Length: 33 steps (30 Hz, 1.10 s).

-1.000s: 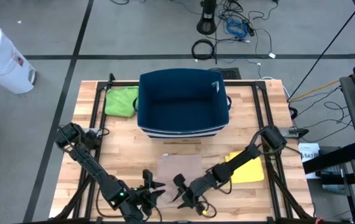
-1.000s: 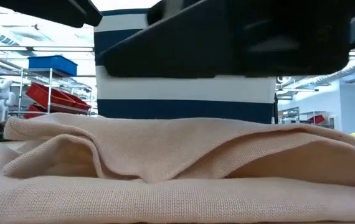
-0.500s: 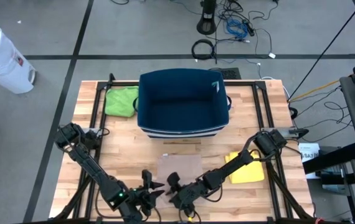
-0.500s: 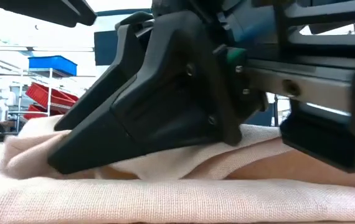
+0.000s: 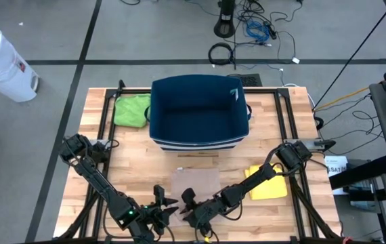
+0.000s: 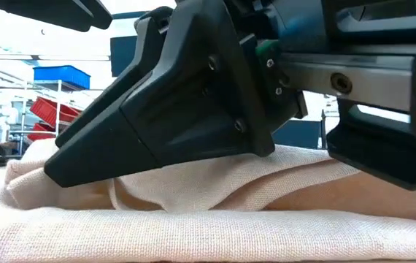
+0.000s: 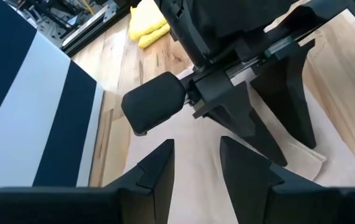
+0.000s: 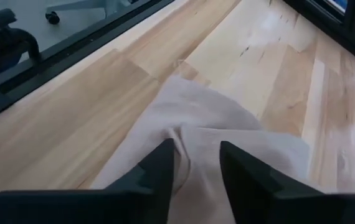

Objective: Fold towel
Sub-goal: Fold the light brown towel

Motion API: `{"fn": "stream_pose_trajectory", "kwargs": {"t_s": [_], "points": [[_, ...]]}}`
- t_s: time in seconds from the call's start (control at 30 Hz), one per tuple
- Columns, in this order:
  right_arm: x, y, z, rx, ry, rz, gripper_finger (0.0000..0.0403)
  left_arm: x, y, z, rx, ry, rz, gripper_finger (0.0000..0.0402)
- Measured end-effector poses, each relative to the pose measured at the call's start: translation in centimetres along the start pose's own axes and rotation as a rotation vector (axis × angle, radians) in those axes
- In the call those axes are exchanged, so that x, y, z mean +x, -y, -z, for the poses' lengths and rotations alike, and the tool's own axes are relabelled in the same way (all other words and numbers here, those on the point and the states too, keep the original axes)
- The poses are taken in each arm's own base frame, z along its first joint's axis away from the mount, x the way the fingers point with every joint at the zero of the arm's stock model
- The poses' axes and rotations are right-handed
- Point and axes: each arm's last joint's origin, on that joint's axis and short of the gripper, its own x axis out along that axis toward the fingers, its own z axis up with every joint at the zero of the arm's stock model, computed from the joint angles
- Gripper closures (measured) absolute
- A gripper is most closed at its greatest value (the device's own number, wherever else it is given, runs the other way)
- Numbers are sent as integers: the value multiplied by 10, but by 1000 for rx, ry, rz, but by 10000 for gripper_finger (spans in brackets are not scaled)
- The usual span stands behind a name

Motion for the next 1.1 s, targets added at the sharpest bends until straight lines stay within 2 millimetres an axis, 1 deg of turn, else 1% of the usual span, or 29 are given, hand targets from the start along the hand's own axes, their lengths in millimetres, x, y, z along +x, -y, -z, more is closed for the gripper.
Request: {"fn": "stream_pose_trajectory", "kwargs": {"t_s": [0.17,0.27,0.4,0.67,0.8,0.97,1.1], "points": [[0,0,1,16,-2,-23,347,0,0,0,0,0,0,267],[0,0,1,24,-8,-26,364,0,0,0,-1,0,0,267],[0,-2,2,20,-7,-71,361,0,0,0,-1,1,0,267],[2,-3,4,35,-10,-71,317,0,0,0,-2,1,0,267],[3,-3,6,35,-26,-48,311,0,0,0,-5,1,1,267],[4,-2,7,33,-23,-29,327,0,0,0,-6,1,0,267],[4,-2,6,21,-23,-18,366,0,0,0,-7,2,-5,267]]}}
